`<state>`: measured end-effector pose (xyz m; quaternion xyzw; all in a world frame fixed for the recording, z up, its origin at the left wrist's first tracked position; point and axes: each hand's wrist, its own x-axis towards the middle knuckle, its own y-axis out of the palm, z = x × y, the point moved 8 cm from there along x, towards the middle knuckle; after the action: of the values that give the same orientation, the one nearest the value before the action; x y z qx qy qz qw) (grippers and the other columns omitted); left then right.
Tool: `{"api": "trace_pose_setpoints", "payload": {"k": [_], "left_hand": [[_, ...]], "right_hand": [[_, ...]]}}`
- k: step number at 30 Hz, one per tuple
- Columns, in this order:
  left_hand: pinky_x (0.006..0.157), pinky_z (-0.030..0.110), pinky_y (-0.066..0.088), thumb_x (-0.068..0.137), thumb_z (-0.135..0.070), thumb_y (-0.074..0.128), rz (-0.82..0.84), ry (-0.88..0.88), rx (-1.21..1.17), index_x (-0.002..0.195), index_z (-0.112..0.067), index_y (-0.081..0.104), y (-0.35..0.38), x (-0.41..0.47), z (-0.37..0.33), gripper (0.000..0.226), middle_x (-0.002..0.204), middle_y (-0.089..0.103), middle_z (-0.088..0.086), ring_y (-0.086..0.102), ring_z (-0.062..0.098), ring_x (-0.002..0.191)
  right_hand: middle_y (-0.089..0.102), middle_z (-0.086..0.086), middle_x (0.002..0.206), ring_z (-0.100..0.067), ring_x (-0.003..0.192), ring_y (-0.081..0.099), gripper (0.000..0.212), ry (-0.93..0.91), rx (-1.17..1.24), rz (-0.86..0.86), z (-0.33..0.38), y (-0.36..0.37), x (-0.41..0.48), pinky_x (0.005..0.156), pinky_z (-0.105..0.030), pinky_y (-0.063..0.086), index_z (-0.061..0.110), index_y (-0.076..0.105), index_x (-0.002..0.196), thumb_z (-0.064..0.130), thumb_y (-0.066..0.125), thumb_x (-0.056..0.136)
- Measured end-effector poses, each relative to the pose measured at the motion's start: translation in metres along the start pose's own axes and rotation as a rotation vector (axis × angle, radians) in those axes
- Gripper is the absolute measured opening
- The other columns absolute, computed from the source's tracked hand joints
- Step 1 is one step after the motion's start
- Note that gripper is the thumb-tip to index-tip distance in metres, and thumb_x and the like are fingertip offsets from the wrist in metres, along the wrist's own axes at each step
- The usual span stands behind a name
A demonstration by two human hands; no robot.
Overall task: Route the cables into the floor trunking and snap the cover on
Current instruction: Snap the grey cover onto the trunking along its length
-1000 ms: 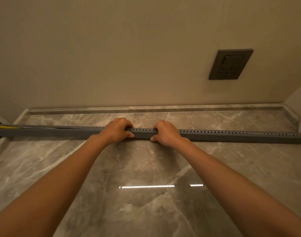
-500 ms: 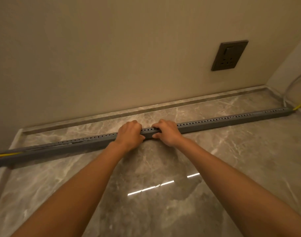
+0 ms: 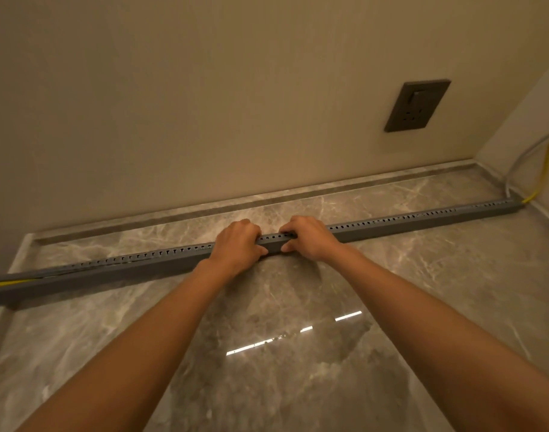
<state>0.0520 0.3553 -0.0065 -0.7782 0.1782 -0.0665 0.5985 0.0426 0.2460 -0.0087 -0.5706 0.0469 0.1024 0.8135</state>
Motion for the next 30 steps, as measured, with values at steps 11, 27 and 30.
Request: {"api": "trace_pose_setpoints", "payload": {"k": [11, 27, 30], "left_hand": [[0.064, 0.029, 0.036, 0.078, -0.027, 0.072, 0.052, -0.133, -0.202, 0.098, -0.008, 0.07, -0.013, -0.025, 0.07, 0.028, 0.078, 0.058, 0.006, 0.052, 0.021, 0.075], [0.067, 0.03, 0.035, 0.08, -0.028, 0.068, -0.006, -0.06, -0.13, 0.102, -0.01, 0.069, -0.014, -0.028, 0.065, 0.028, 0.091, 0.066, 0.011, 0.059, 0.027, 0.089], [0.07, 0.032, 0.042, 0.077, -0.025, 0.07, 0.048, -0.06, -0.14, 0.106, -0.012, 0.065, -0.014, -0.032, 0.075, 0.031, 0.102, 0.065, 0.011, 0.058, 0.025, 0.089]], "right_hand": [[0.065, -0.011, 0.117, -0.03, 0.111, 0.055, 0.033, -0.098, 0.056, 0.082, 0.058, 0.025, 0.01, 0.092, -0.039, 0.04, 0.014, 0.062, 0.115, 0.022, 0.067, 0.083], [0.067, -0.012, 0.108, -0.031, 0.102, 0.057, 0.023, -0.108, 0.008, 0.002, 0.069, 0.026, 0.009, 0.078, -0.035, 0.036, 0.01, 0.065, 0.104, 0.018, 0.067, 0.082], [0.064, -0.013, 0.113, -0.032, 0.106, 0.056, 0.026, -0.122, -0.056, 0.043, 0.075, 0.028, 0.01, 0.085, -0.039, 0.042, 0.008, 0.06, 0.108, 0.017, 0.064, 0.085]]}}
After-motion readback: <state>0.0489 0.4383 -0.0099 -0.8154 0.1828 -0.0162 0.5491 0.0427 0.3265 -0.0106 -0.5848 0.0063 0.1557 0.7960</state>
